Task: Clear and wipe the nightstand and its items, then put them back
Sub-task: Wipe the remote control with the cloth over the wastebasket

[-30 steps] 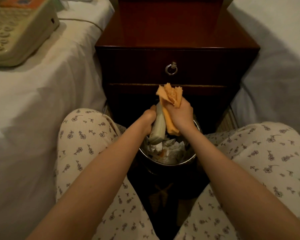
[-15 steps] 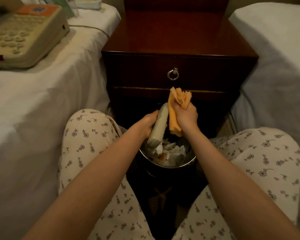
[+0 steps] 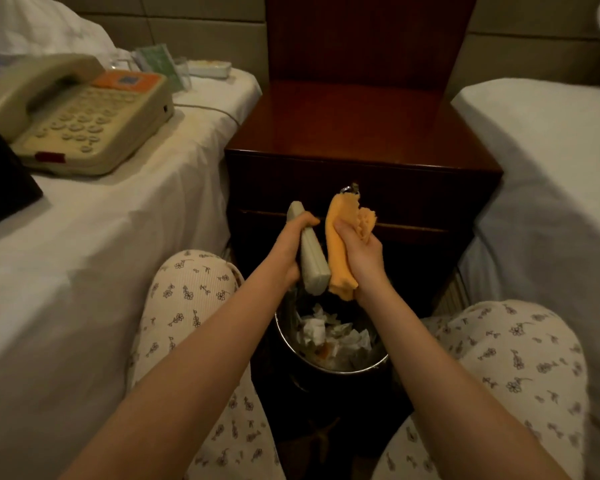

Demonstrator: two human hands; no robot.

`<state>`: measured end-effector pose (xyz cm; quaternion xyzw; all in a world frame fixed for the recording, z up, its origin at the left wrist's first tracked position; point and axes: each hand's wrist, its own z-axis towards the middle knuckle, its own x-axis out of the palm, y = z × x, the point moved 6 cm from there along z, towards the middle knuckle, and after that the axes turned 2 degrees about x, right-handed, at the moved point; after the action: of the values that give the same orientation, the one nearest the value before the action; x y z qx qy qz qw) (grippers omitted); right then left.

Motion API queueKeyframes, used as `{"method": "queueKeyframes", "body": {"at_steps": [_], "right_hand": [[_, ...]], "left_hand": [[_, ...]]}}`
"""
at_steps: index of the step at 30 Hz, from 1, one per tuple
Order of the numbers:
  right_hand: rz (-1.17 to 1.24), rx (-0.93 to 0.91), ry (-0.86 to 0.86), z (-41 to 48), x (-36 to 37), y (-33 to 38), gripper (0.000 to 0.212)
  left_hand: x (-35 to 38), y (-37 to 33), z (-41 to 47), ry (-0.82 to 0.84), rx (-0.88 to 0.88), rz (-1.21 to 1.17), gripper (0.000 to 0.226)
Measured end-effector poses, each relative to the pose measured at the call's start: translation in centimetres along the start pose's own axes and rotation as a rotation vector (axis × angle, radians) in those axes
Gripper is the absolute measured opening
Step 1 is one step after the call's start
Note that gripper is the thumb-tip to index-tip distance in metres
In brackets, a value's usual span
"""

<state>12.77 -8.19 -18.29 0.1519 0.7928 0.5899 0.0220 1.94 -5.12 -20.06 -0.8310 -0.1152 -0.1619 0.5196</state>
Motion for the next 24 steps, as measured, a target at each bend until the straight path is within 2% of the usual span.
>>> {"method": "queueKeyframes", "body": {"at_steps": [2, 5, 9, 12, 15, 18, 21, 24], "right_hand": [[-0.082, -0.017, 0.051, -0.3, 0.9, 0.2, 0.033], [-0.195, -0.019, 0.038, 0.1, 1.1, 0.3, 0.040], [-0.113, 0.061, -0.003, 0.9, 0.8, 1.2, 0.052], [-0.016, 0.159, 0.044, 1.0, 2.1, 2.7, 0.057], [0.194, 0.282, 0.177, 1.3, 4.3, 4.5, 0.046], [0.324, 0.303, 0.287, 1.9, 6.7, 7.3, 0.036], [0.345, 0.247, 0.303, 2.8, 8.9, 10.3, 0.033], [0.339, 0.203, 0.274, 4.1, 10.9, 12.8, 0.033]], "left_hand": [[0.1, -0.4, -0.2, 0.019, -0.011, -0.061, 0.010], [0.0, -2.3, -0.5, -0.016, 0.036, -0.204, 0.014], [-0.6, -6.1, -0.8, -0.048, 0.118, -0.302, 0.027], [-0.8, -9.4, -1.1, -0.037, 0.198, -0.371, 0.033], [-0.9, -12.8, -1.2, -0.011, 0.311, -0.483, 0.035], [-0.8, -16.0, -1.3, 0.015, 0.362, -0.486, 0.038], [-0.7, -19.1, -1.5, 0.017, 0.395, -0.457, 0.040], [-0.9, -22.2, -1.1, -0.051, 0.421, -0.447, 0.043]]}}
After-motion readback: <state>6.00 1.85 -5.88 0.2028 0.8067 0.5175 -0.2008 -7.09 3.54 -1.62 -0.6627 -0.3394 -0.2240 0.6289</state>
